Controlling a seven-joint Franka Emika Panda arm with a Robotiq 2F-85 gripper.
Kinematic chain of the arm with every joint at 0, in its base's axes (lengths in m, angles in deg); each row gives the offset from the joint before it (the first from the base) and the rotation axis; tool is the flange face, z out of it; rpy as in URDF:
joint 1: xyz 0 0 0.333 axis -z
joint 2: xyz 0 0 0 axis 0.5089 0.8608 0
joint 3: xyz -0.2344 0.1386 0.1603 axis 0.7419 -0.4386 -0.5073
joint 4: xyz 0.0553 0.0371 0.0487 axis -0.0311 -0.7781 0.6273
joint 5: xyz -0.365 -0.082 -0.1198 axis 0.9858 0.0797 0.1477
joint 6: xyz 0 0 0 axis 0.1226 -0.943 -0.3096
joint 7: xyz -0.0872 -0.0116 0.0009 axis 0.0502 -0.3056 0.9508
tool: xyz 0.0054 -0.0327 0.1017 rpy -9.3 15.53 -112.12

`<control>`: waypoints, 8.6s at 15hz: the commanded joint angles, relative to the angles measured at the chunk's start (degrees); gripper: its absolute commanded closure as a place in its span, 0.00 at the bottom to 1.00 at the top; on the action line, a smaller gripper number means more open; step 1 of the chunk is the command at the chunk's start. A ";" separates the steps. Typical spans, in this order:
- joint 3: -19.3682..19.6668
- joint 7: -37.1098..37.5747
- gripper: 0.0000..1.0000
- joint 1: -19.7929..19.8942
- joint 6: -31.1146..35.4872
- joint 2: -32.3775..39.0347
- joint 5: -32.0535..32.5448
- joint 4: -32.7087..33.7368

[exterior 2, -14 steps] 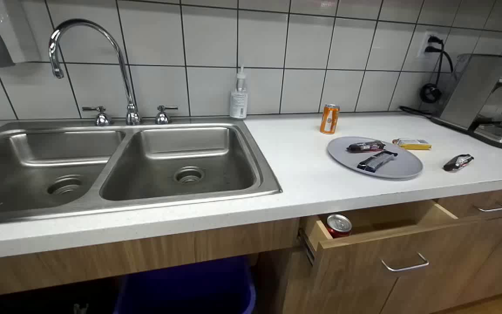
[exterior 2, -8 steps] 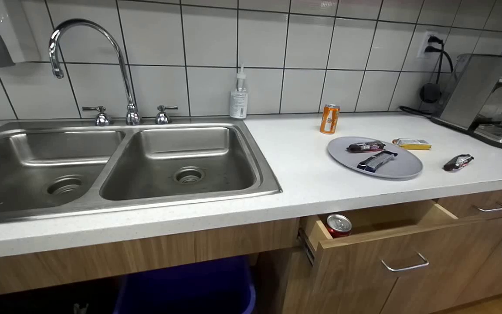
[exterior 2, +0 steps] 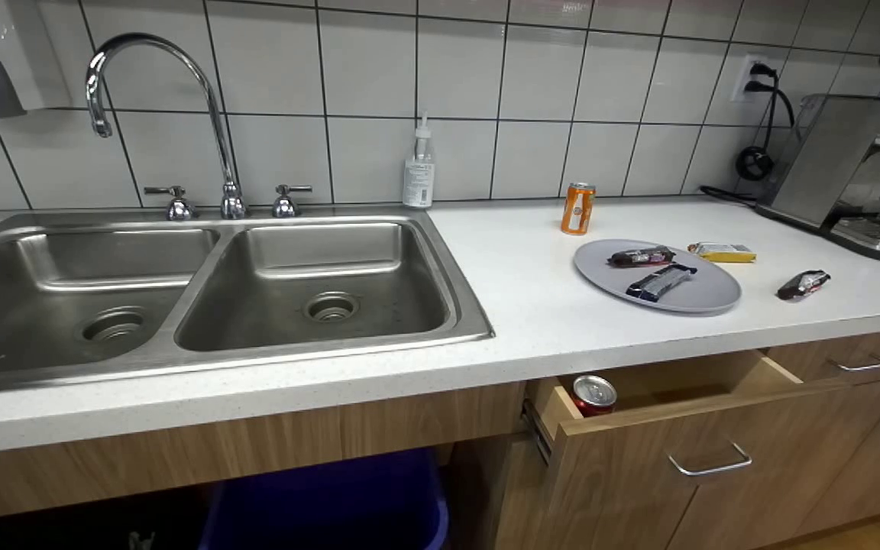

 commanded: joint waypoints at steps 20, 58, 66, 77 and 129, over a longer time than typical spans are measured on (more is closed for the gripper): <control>1.01 1.62 0.00 -0.54 20.23 1.37 -6.71 -17.35; 4.32 16.97 0.00 -2.91 48.29 37.32 2.93 -10.54; 7.81 20.45 0.00 -7.46 50.29 44.23 2.33 -5.78; 9.11 19.55 0.00 -9.98 51.00 52.11 -0.77 0.45; 5.79 13.91 0.00 -2.57 35.17 19.93 -5.25 -15.69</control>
